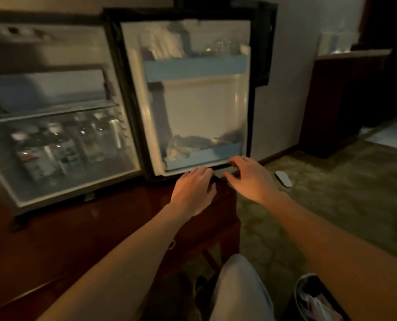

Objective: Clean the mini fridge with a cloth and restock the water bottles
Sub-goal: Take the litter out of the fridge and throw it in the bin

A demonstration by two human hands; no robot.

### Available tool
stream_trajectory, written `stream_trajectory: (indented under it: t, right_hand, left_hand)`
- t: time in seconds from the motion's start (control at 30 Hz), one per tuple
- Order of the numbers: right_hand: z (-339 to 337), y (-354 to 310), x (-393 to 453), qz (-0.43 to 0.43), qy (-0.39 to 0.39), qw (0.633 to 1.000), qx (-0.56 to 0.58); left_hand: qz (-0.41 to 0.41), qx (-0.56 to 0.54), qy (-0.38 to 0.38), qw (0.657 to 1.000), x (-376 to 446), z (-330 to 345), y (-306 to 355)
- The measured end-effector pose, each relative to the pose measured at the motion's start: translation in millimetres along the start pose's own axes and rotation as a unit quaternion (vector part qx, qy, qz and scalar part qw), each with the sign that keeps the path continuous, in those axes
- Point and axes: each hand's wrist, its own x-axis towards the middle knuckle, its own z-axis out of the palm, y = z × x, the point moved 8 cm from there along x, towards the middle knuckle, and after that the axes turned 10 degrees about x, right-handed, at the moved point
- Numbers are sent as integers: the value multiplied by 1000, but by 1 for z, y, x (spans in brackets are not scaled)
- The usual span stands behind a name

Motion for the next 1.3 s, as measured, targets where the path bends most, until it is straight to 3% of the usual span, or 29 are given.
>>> stream_trajectory:
  t: [0.13, 0.3, 0.63, 0.8, 1.03, 1.3]
  right_hand:
    - [7, -33, 36, -6, -13, 1000, 7]
    - [15, -27, 80, 51, -52, 997, 37]
    - [39, 23, 143, 102, -141, 985, 5]
    - [55, 57, 148, 174, -175, 969, -11]
    - [57, 70, 140, 226, -114, 964, 79]
    - [16, 42, 126, 162, 88, 980, 79]
  left_hand:
    - [-24, 25, 29, 999, 3, -30, -44]
    - [-41, 36, 30, 998, 19, -41, -70]
    - [-66, 107, -119, 985, 78, 6, -90]
    - [-73, 96, -127, 985, 90, 19, -95]
    - [-92, 45, -104, 989, 93, 29, -97]
    - [-160, -88, 2, 983, 91, 13, -108]
